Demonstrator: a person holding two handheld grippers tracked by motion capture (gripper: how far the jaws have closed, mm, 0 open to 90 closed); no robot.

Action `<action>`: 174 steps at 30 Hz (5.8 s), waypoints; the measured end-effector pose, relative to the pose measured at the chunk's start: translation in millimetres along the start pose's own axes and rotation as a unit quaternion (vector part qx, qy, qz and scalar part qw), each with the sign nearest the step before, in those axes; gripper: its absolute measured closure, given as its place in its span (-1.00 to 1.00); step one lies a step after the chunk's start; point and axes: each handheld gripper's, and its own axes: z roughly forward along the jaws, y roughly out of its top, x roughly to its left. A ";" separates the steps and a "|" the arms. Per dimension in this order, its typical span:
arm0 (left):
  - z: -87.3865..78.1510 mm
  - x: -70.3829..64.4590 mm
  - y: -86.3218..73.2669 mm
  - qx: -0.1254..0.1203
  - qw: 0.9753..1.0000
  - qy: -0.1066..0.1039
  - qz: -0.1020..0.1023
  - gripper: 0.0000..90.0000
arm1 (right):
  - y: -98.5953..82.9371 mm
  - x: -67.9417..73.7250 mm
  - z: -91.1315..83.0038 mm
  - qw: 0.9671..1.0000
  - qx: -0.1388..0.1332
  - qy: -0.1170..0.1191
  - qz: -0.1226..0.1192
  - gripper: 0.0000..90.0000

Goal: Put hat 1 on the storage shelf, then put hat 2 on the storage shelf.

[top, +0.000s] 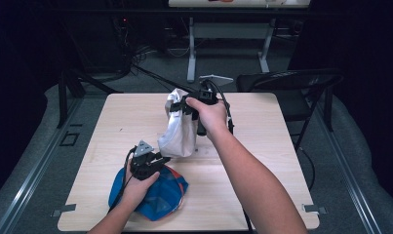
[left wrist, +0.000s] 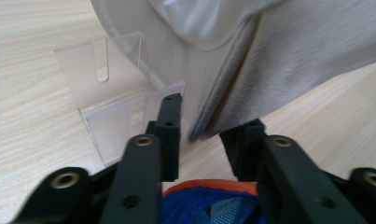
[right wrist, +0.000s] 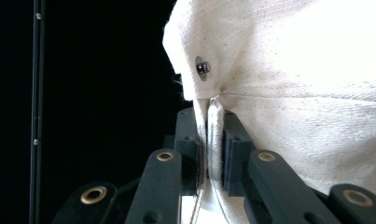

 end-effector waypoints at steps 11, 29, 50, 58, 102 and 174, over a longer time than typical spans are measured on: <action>-47.4 9.9 -12.6 -0.005 1.000 0.014 -0.002 0.15 | -2.4 1.7 -6.3 1.000 -0.006 0.001 -0.014 0.56; -105.0 52.7 -48.9 0.007 0.997 0.079 -0.017 -0.03 | -12.7 0.6 -25.8 0.993 -0.034 -0.087 -0.078 0.20; -105.3 58.0 -52.2 0.007 0.995 0.098 -0.026 -0.11 | -68.9 -38.8 -84.3 0.978 -0.083 -0.094 -0.165 0.16; -105.8 56.6 -53.6 0.018 0.995 0.101 -0.017 -0.03 | -95.2 -66.2 -77.0 0.978 -0.077 -0.093 -0.168 0.14; -93.9 56.5 -64.1 0.054 0.994 0.099 0.001 0.06 | -181.7 -160.2 46.6 0.988 0.034 -0.034 -0.146 0.21; -100.7 56.1 -69.6 0.051 0.992 0.114 -0.004 0.03 | -164.2 -208.0 -59.7 0.998 0.000 -0.052 -0.033 0.72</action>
